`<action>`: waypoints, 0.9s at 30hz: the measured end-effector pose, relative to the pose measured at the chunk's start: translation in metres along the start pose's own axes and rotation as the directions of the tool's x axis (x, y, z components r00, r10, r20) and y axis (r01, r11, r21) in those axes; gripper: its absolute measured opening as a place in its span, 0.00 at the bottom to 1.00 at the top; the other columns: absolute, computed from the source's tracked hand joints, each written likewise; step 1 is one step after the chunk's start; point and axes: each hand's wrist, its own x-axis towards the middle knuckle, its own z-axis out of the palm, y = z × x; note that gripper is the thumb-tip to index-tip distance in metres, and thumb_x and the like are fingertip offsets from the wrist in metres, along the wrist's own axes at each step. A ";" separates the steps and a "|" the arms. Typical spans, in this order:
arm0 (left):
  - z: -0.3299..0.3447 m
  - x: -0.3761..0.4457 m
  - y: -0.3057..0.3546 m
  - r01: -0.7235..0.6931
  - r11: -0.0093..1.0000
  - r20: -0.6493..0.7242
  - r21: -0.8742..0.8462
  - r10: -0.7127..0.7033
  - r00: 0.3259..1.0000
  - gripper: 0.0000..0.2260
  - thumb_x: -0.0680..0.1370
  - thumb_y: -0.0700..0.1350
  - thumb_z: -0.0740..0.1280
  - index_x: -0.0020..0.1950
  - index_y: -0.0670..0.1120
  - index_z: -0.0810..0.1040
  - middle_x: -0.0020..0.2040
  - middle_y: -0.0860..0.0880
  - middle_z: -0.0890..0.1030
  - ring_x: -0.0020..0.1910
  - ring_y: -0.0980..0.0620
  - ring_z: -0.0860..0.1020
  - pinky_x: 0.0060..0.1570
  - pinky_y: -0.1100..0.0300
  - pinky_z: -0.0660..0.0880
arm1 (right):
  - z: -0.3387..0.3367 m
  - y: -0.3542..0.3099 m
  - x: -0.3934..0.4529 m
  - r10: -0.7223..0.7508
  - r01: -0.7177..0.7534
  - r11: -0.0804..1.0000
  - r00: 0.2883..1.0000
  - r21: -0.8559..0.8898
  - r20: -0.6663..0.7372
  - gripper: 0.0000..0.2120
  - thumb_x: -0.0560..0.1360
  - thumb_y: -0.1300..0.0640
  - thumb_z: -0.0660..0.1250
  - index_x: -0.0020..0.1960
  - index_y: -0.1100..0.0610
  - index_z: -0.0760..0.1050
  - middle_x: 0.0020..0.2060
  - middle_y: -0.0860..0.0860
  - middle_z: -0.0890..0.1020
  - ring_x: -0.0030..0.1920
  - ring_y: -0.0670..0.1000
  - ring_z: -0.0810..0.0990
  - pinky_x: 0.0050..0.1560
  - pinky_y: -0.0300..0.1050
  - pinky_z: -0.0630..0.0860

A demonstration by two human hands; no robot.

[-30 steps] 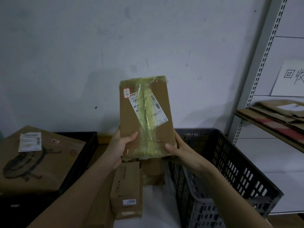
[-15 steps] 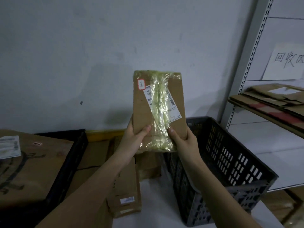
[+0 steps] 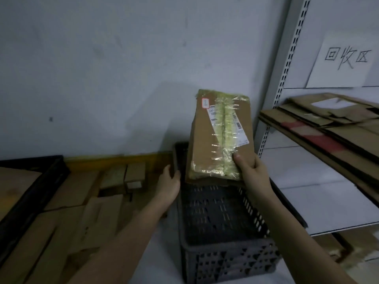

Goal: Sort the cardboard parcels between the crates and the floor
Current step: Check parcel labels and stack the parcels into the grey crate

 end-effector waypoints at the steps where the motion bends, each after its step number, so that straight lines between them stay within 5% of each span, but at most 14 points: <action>1: 0.014 0.002 -0.006 0.032 0.998 0.028 0.054 -0.033 0.999 0.26 0.85 0.50 0.57 0.81 0.49 0.52 0.79 0.45 0.61 0.76 0.43 0.63 0.71 0.52 0.62 | -0.008 0.005 0.007 0.016 -0.015 1.000 1.000 -0.022 0.003 0.28 0.73 0.43 0.74 0.69 0.52 0.74 0.57 0.49 0.83 0.56 0.52 0.84 0.57 0.59 0.81; 6: 0.051 0.004 -0.031 0.032 0.939 0.045 0.341 -0.050 0.998 0.35 0.82 0.41 0.60 0.82 0.51 0.40 0.80 0.43 0.55 0.71 0.41 0.69 0.57 0.57 0.72 | -0.017 0.042 0.040 0.142 -0.138 0.978 0.990 -0.156 0.015 0.26 0.75 0.46 0.73 0.69 0.55 0.73 0.55 0.47 0.81 0.55 0.51 0.81 0.58 0.53 0.80; 10: 0.054 0.005 -0.039 0.088 0.912 -0.009 0.401 -0.092 0.996 0.39 0.81 0.37 0.61 0.81 0.50 0.38 0.81 0.44 0.56 0.73 0.40 0.66 0.65 0.51 0.71 | -0.006 0.085 0.062 0.300 -0.290 0.927 0.954 -0.237 0.008 0.26 0.74 0.47 0.74 0.67 0.58 0.74 0.58 0.53 0.81 0.56 0.55 0.81 0.60 0.55 0.79; 17: 0.056 0.011 -0.044 0.078 0.897 -0.027 0.435 -0.073 0.997 0.38 0.81 0.38 0.61 0.81 0.50 0.38 0.78 0.45 0.60 0.70 0.42 0.70 0.64 0.52 0.71 | 0.038 0.137 0.099 0.482 -0.450 0.844 0.875 -0.293 0.044 0.29 0.75 0.51 0.74 0.70 0.62 0.71 0.63 0.57 0.78 0.62 0.60 0.78 0.64 0.56 0.76; 27: 0.058 0.011 -0.041 0.087 0.873 -0.040 0.480 -0.077 0.996 0.38 0.81 0.36 0.60 0.81 0.50 0.38 0.79 0.44 0.59 0.71 0.41 0.68 0.65 0.51 0.71 | 0.041 0.175 0.106 0.388 -0.365 0.839 0.921 -0.404 -0.027 0.28 0.74 0.44 0.72 0.68 0.58 0.74 0.60 0.56 0.81 0.60 0.59 0.79 0.61 0.53 0.76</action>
